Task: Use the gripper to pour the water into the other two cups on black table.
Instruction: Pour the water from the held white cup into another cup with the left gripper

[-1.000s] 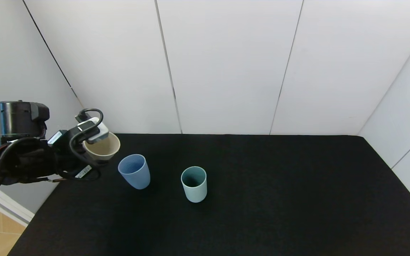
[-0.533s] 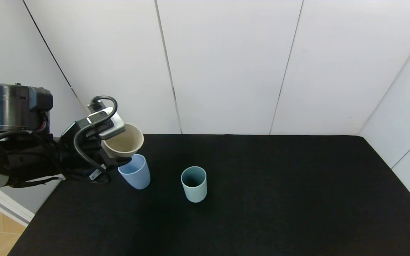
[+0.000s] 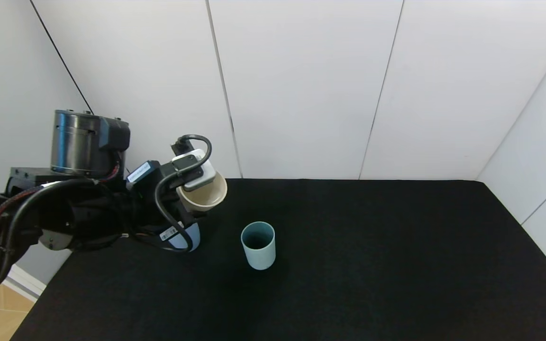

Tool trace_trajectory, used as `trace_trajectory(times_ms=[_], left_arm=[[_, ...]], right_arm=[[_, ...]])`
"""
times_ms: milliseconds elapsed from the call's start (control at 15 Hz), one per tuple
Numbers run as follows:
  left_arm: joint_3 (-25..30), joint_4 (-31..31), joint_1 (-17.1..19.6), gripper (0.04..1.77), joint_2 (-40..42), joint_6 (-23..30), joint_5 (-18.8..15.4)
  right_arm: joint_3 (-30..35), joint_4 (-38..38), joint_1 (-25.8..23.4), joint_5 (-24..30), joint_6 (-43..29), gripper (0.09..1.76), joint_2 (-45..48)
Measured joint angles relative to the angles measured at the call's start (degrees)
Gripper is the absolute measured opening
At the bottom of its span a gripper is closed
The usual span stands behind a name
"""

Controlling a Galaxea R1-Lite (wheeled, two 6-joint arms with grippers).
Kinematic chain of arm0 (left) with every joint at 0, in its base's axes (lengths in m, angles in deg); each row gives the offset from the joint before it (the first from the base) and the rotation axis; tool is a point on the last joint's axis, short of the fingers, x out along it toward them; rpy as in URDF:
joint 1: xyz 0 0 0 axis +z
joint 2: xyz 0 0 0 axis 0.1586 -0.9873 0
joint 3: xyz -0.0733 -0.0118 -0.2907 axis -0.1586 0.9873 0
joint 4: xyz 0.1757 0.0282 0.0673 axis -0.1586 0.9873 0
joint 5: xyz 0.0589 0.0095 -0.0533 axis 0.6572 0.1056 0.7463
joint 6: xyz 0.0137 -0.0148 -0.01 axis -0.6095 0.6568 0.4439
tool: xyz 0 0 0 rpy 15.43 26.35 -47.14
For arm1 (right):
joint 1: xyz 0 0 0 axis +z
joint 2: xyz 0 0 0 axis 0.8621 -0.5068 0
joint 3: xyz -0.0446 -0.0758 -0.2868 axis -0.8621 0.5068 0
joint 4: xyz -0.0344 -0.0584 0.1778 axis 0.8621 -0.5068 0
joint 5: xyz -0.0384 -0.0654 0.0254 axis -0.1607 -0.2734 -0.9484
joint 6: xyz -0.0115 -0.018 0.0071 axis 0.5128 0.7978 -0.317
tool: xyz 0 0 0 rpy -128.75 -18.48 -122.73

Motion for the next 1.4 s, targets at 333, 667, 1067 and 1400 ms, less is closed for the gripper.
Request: trace_trajectory(times_ms=[333,667,1067,1400], left_arm=[[-2.13,-0.39,-3.62,1.19,-6.39,-1.46,5.55],[-2.34,-0.88,-4.06,1.19,-10.12,-5.05,9.2],[-2.45,-0.77,-4.75,1.19,-11.02,-9.02,11.91],[-4.06,-0.52,-6.18,1.19,-11.81,-11.52,14.29]], right_arm=[[0.0,0.0,0.0,0.0,0.02,1.71,0.0],[0.0,0.0,0.0,0.0,0.02,1.71,0.0],[0.0,0.0,-0.01,0.0,0.0,1.71,0.0],[0.0,0.0,0.02,0.0,0.02,1.71,0.0]])
